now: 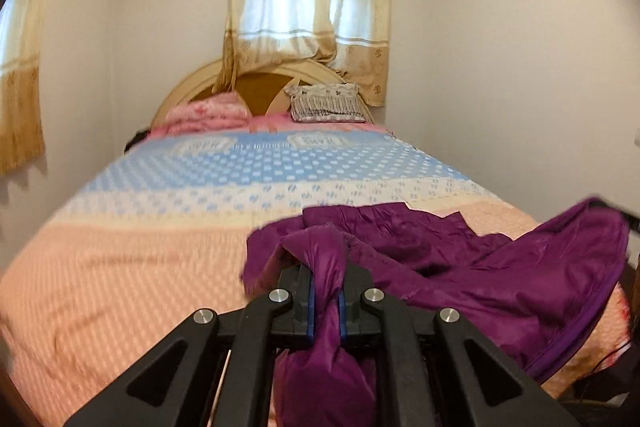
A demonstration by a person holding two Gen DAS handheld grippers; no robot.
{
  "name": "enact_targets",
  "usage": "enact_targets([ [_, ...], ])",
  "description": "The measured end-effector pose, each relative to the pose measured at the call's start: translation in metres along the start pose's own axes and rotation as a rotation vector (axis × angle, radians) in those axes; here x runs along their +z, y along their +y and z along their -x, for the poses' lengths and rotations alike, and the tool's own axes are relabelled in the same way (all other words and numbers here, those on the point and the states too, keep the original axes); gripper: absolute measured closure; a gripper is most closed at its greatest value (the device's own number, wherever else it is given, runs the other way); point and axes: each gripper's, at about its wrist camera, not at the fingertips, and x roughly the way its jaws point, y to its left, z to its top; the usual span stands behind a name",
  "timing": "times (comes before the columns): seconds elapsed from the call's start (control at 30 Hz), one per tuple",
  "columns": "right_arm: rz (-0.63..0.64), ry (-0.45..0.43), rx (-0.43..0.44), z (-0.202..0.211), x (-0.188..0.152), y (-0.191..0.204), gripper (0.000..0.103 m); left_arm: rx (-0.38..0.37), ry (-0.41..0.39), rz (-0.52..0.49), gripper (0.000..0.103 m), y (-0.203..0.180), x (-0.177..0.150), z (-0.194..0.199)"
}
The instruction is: Fold large clothes
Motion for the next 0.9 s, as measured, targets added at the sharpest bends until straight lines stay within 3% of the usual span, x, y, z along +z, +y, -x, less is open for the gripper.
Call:
enact_targets([
  [0.1,0.01,-0.001,-0.022,-0.053,0.013,-0.008,0.097,0.041,0.048,-0.022,0.096,0.011,0.005,-0.069],
  [0.27,-0.068,0.064,-0.078,-0.175,0.027,-0.04,0.097,0.118,0.127,-0.026,0.093,0.035,0.006,-0.18],
  [0.4,-0.077,0.106,-0.114,-0.223,0.028,-0.053,0.097,0.13,0.17,0.04,0.083,0.048,0.007,-0.227],
  [0.57,-0.088,0.161,-0.14,-0.262,0.021,-0.067,0.097,0.135,0.183,0.149,0.043,0.065,0.007,-0.255],
  [0.6,-0.09,0.161,-0.144,-0.265,0.019,-0.069,0.096,0.171,0.17,0.153,0.033,0.066,0.007,-0.256],
  [0.63,-0.088,0.166,-0.149,-0.27,0.018,-0.071,0.096,0.234,0.148,0.143,0.013,0.066,0.009,-0.257],
  [0.67,-0.084,0.18,-0.152,-0.276,0.018,-0.072,0.095,0.279,0.123,0.134,0.004,0.066,0.009,-0.255],
  [0.73,-0.092,0.182,-0.165,-0.281,0.018,-0.072,0.094,0.35,0.074,0.125,0.004,0.067,0.013,-0.256],
  [0.77,-0.104,0.173,-0.176,-0.283,0.019,-0.074,0.085,0.372,0.074,0.128,0.004,0.069,0.016,-0.259],
  [0.87,-0.145,0.142,-0.202,-0.289,0.028,-0.079,0.037,0.398,0.078,0.116,0.004,0.062,0.023,-0.268],
  [0.9,-0.162,0.121,-0.215,-0.289,0.032,-0.08,0.031,0.43,0.078,0.097,0.004,0.056,0.025,-0.271],
])
